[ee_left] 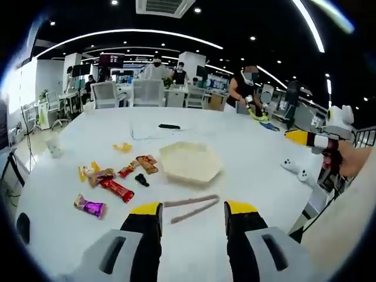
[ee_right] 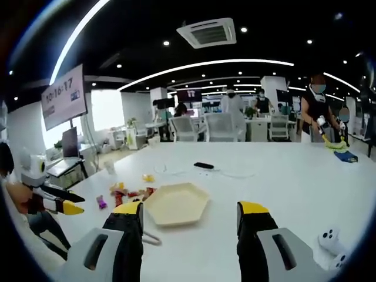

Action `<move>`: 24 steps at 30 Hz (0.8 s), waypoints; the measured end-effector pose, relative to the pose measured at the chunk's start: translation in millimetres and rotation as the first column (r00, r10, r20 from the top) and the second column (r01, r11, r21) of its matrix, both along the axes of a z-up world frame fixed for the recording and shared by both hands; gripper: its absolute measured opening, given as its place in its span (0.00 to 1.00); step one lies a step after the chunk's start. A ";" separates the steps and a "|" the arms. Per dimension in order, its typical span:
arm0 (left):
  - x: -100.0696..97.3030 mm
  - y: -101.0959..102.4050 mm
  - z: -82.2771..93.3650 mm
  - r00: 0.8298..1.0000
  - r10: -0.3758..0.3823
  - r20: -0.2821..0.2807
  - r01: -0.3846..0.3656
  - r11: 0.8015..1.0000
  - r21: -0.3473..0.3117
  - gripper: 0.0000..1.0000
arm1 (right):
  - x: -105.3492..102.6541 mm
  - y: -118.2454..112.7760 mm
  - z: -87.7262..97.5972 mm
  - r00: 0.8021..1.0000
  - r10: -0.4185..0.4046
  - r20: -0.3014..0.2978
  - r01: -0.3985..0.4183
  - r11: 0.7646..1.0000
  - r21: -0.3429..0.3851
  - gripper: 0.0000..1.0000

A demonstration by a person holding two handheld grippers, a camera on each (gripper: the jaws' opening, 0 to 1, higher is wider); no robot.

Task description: Place the target food into the container with the food tongs after gripping and lifting it, then release it inside without dropping or visibly crushing the food.

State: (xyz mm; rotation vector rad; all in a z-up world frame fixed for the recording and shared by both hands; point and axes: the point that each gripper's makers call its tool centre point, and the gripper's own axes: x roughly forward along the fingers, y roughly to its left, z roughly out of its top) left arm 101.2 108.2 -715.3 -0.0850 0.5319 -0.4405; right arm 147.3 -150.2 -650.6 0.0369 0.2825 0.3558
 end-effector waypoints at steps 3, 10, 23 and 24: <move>-2.4 -4.0 -6.2 1.000 -0.021 -0.016 0.021 1.000 0.006 0.41 | -0.6 -0.9 0.5 1.000 -0.001 0.001 0.001 1.000 -0.002 0.65; -2.9 -7.0 -14.8 0.999 -0.016 -0.037 0.015 0.999 -0.031 0.40 | 0.0 -2.4 3.8 1.000 -0.008 0.009 0.008 1.000 -0.004 0.65; -8.6 -7.4 -32.5 0.996 -0.054 -0.072 0.056 0.998 0.016 0.40 | -9.0 -2.9 -0.3 1.000 -0.008 0.001 0.008 1.000 0.003 0.65; -9.2 -9.4 -34.7 0.995 -0.067 -0.075 0.069 0.997 0.026 0.39 | -8.9 -3.3 -0.1 1.000 -0.007 0.002 0.007 1.000 0.001 0.65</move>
